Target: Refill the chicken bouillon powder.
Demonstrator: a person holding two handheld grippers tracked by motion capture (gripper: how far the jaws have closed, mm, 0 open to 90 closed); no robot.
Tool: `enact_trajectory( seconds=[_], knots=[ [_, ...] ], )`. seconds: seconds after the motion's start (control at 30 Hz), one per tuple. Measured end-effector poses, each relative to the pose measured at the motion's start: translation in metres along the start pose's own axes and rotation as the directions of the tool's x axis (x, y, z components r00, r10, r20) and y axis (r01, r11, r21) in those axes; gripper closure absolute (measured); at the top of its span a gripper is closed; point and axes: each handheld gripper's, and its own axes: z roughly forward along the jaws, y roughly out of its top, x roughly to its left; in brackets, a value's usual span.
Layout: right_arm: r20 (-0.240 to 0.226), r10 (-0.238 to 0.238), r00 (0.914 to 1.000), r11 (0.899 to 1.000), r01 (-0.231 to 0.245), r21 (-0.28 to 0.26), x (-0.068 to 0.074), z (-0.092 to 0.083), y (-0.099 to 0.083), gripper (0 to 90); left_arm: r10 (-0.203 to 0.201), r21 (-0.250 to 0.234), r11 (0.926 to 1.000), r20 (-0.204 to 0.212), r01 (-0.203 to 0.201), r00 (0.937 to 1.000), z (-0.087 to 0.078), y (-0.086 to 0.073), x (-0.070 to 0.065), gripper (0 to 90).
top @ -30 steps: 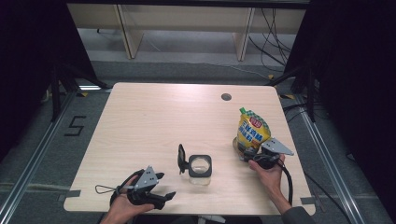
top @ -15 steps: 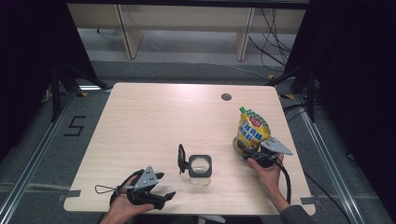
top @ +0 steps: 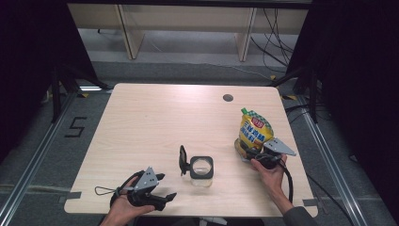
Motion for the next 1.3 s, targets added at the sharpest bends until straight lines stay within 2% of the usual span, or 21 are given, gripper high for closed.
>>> enact_trajectory(
  seconds=[0.03, 0.07, 0.17, 0.23, 0.47, 0.53, 0.57, 0.6, 0.63, 0.7, 0.8, 0.9, 0.93, 1.0, 1.03, 1.07, 1.1, 1.13, 1.17, 1.27, 1.3],
  knots=[
    [-0.004, 0.016, 0.9999, 1.000, -0.016, 0.004, 0.001, 0.000, 0.002, 35.7, 0.028, 0.028, 0.9992, -0.008, -0.028, 0.9996, -0.002, 0.000, 0.002, 22.0],
    [-0.020, -0.017, 0.9996, 1.000, 0.017, -0.009, -0.001, 0.001, 0.002, 35.8, 0.008, 0.012, 0.9999, -0.006, -0.008, 0.9999, -0.001, 0.000, 0.001, 22.1],
    [-0.036, 0.036, 0.9987, 0.999, -0.035, 0.034, 0.003, -0.003, 0.004, 36.2, 0.000, 0.002, 1.0000, -0.005, 0.000, 1.0000, -0.001, -0.001, 0.000, 22.1],
    [-0.037, 0.009, 0.9993, 1.000, -0.008, 0.021, 0.002, -0.003, 0.005, 36.3, 0.025, -0.003, 0.9997, -0.005, -0.025, 0.9997, -0.001, 0.000, 0.001, 22.1],
    [-0.078, -0.037, 0.9963, 0.998, 0.040, 0.046, 0.004, -0.012, 0.010, 36.9, 0.005, -0.008, 1.0000, -0.012, -0.005, 0.9999, -0.001, -0.001, 0.000, 22.1],
    [-0.075, 0.017, 0.9970, 0.998, -0.012, 0.068, 0.011, -0.019, 0.014, 36.9, 0.001, -0.011, 0.9999, -0.017, -0.001, 0.9999, -0.001, -0.001, 0.001, 22.1],
    [-0.090, 0.004, 0.9960, 0.998, 0.002, 0.069, 0.011, -0.020, 0.016, 36.9, 0.022, 0.010, 0.9997, -0.026, -0.022, 0.9994, -0.002, -0.001, 0.002, 22.1],
    [-0.087, -0.047, 0.9951, 0.997, 0.052, 0.049, 0.009, -0.021, 0.018, 36.9, 0.016, 0.010, 0.9998, -0.021, -0.016, 0.9997, -0.002, -0.001, 0.002, 22.1],
    [-0.089, -0.048, 0.9949, 0.997, 0.053, 0.049, 0.012, -0.025, 0.021, 36.9, 0.009, 0.005, 0.9999, -0.014, -0.009, 0.9999, -0.002, -0.001, 0.002, 22.1],
    [-0.096, -0.130, 0.9869, 0.991, 0.133, 0.023, 0.012, -0.029, 0.027, 36.9, 0.042, 0.013, 0.9991, -0.013, -0.041, 0.9991, -0.003, -0.001, 0.004, 22.1],
    [-0.104, -0.183, 0.9776, 0.982, 0.187, 0.035, 0.019, -0.041, 0.033, 36.9, 0.026, 0.001, 0.9997, -0.019, -0.026, 0.9995, -0.002, -0.001, 0.003, 22.1],
    [-0.089, -0.302, 0.9492, 0.951, 0.306, 0.043, 0.025, -0.050, 0.039, 37.0, 0.018, -0.001, 0.9998, -0.023, -0.018, 0.9996, -0.001, -0.001, 0.002, 22.1],
    [-0.089, -0.313, 0.9456, 0.947, 0.318, 0.046, 0.028, -0.051, 0.039, 36.9, 0.030, -0.001, 0.9996, -0.023, -0.030, 0.9993, -0.001, -0.001, 0.002, 22.1],
    [-0.085, -0.399, 0.9130, 0.914, 0.403, 0.042, 0.033, -0.056, 0.044, 37.0, 0.027, -0.001, 0.9996, -0.021, -0.027, 0.9994, -0.002, -0.001, 0.003, 22.1],
    [-0.082, -0.400, 0.9126, 0.913, 0.405, 0.048, 0.037, -0.059, 0.045, 36.9, 0.028, 0.005, 0.9996, -0.018, -0.027, 0.9995, -0.003, -0.001, 0.003, 22.1],
    [-0.088, -0.433, 0.8970, 0.898, 0.438, 0.042, 0.039, -0.060, 0.047, 37.0, 0.031, 0.014, 0.9994, -0.019, -0.031, 0.9993, -0.003, -0.001, 0.003, 22.1],
    [-0.081, -0.436, 0.8962, 0.896, 0.441, 0.049, 0.043, -0.063, 0.048, 37.0, 0.027, 0.007, 0.9996, -0.024, -0.027, 0.9993, -0.003, -0.001, 0.003, 22.1],
    [-0.082, -0.460, 0.8841, 0.884, 0.465, 0.051, 0.046, -0.066, 0.050, 37.0, 0.027, 0.008, 0.9996, -0.024, -0.027, 0.9993, -0.003, -0.001, 0.003, 22.1],
    [-0.084, -0.498, 0.8634, 0.863, 0.502, 0.048, 0.047, -0.066, 0.051, 37.0, 0.026, 0.008, 0.9996, -0.024, -0.026, 0.9994, -0.003, -0.001, 0.003, 22.1],
    [-0.087, -0.546, 0.8332, 0.831, 0.552, 0.072, 0.054, -0.073, 0.053, 37.0, 0.022, 0.007, 0.9997, -0.025, -0.022, 0.9995, -0.003, -0.001, 0.003, 22.1],
    [-0.091, -0.570, 0.8165, 0.814, 0.576, 0.071, 0.055, -0.074, 0.054, 36.9, 0.028, 0.009, 0.9996, -0.024, -0.028, 0.9993, -0.003, -0.001, 0.003, 22.1]
  ],
)
